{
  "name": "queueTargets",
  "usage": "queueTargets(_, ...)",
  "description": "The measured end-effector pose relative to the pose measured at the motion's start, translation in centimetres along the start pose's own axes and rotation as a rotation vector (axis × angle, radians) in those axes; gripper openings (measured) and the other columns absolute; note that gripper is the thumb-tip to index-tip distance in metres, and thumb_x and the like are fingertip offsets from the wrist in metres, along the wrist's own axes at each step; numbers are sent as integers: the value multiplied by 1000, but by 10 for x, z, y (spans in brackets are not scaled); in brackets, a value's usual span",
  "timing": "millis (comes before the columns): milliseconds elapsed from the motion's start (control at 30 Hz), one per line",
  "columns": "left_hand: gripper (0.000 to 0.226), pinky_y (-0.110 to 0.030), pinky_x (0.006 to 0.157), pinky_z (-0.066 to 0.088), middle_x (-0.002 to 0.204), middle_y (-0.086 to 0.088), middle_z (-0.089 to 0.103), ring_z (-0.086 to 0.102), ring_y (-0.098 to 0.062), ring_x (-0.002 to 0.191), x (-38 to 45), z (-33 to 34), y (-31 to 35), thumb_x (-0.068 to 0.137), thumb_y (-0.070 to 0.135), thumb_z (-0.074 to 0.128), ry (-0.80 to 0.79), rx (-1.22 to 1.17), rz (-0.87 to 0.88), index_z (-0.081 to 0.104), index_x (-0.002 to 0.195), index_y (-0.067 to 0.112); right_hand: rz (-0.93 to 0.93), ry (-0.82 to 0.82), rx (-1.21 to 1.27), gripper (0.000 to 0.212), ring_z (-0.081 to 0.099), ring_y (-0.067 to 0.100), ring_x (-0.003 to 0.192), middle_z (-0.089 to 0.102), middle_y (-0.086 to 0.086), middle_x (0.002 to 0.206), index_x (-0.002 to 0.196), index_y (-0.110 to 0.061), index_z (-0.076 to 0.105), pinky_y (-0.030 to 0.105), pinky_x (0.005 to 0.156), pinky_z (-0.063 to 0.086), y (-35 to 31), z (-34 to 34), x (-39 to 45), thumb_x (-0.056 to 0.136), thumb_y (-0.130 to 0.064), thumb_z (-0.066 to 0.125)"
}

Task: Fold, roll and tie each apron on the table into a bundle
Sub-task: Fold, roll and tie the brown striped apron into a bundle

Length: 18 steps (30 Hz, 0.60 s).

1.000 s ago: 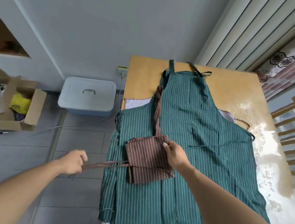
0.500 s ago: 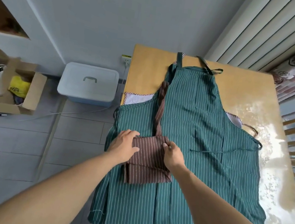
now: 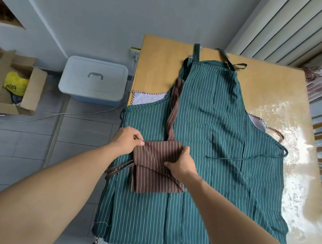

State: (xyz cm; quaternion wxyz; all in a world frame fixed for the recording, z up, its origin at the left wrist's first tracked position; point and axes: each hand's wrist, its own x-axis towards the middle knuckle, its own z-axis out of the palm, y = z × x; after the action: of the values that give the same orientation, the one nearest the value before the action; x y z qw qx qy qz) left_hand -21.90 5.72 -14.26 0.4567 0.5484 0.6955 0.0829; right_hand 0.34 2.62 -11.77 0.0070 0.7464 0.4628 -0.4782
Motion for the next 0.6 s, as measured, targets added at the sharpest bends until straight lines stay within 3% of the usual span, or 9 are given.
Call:
queueTargets(100,5,-25,73,48,91,6,72,63,-9,81,3,4,1,86,25,79,5,-26,-10,74,84,23,-54,96,-43,75,56,29,128,56,10,140,145,-13,31,44,111,46,7,7,-2,87,-12,79)
queueTargets(167,10,-27,77,51,101,3,71,64,-13,87,0,7,0,86,25,79,54,-10,-3,71,94,24,-48,103,-33,75,54,30,131,54,12,142,145,-12,31,45,112,44,6,8,-2,87,-11,78)
queueTargets(300,43,-43,111,42,129,2,58,51,-18,124,-35,25,-10,85,34,76,274,296,380,63,124,20,-47,100,-53,79,56,29,127,56,11,140,146,-14,32,46,110,46,10,9,-3,85,-14,81)
queueTargets(333,53,-48,118,34,143,1,51,43,-20,136,-45,31,-15,86,41,74,231,368,438,59,132,22,-52,101,-49,82,57,29,127,56,11,140,147,-14,32,45,110,46,9,8,-4,83,-15,83)
queueTargets(400,74,-49,127,9,167,3,16,9,-22,156,-59,45,-27,90,51,65,77,521,445,34,154,29,-57,91,-38,94,55,28,128,55,9,140,150,-13,30,43,111,45,11,6,-4,77,-16,88)
queueTargets(467,81,-50,126,-5,167,7,-14,-19,-20,154,-63,53,-37,96,53,56,-18,606,394,7,159,35,-75,75,-65,106,52,27,131,50,10,144,154,-14,25,42,113,43,11,6,-7,72,-18,92)
queueTargets(533,83,-51,125,-11,163,8,-27,-30,-20,150,-61,50,-36,100,51,51,-88,611,341,-5,158,37,-94,119,-137,119,53,27,130,40,9,150,160,-20,10,42,107,47,12,10,-11,72,-24,92)
queueTargets(600,84,-51,124,-13,161,9,-33,-33,-20,148,-57,43,-30,101,48,50,-164,620,315,-11,158,37,-164,291,-355,122,50,26,131,32,8,153,161,-27,-1,41,106,48,15,13,-23,78,-35,87)
